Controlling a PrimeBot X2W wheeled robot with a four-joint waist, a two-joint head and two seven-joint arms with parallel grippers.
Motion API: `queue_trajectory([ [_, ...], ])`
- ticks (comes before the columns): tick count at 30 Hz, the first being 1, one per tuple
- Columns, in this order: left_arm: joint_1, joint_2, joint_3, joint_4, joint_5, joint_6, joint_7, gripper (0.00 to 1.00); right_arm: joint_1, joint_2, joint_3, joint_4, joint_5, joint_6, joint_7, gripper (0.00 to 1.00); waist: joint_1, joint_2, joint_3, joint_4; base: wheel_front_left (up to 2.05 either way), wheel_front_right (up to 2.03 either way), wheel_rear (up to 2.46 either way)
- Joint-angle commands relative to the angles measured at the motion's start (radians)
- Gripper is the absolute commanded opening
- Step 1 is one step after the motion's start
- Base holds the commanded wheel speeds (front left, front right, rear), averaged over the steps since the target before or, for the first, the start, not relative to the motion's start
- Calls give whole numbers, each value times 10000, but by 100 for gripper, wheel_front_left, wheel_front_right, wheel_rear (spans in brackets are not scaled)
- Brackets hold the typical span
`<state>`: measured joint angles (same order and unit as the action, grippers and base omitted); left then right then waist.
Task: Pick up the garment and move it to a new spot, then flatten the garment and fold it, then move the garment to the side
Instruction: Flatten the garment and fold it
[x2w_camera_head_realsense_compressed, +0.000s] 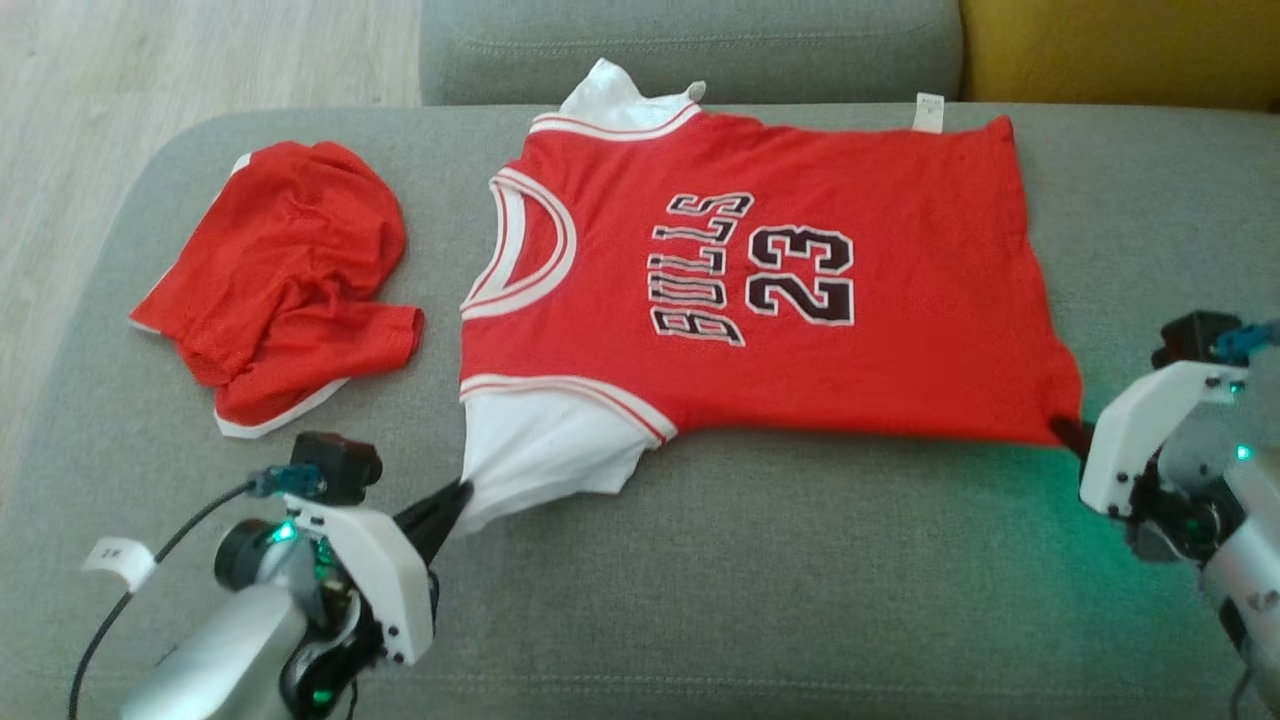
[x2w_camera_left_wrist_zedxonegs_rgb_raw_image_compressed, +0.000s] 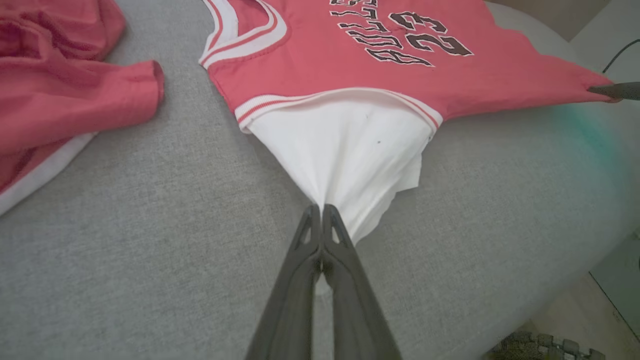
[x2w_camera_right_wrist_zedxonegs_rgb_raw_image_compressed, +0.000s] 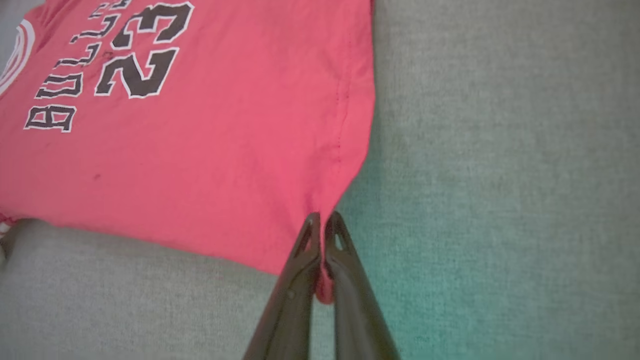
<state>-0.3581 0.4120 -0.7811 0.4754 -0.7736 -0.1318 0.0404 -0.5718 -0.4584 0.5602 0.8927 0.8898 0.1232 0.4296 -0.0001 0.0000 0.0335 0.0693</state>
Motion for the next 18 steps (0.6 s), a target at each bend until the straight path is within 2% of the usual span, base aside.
queue_trajectory([
  [1,-355,502,345,-370,-160,12,62,0,40,-348,140,-303,131,75,90,0,1,0,-37,-18,0,0,0],
  [10,284,1620,-41,-2012,-1918,12,1085,0,652,-896,607,-622,1078,75,1649,0,1,0,-436,-108,0,0,0],
  [18,933,2635,-284,-3359,-3448,12,1916,0,1159,-1457,878,-1375,1715,75,2661,0,1,0,-614,-107,0,0,0],
])
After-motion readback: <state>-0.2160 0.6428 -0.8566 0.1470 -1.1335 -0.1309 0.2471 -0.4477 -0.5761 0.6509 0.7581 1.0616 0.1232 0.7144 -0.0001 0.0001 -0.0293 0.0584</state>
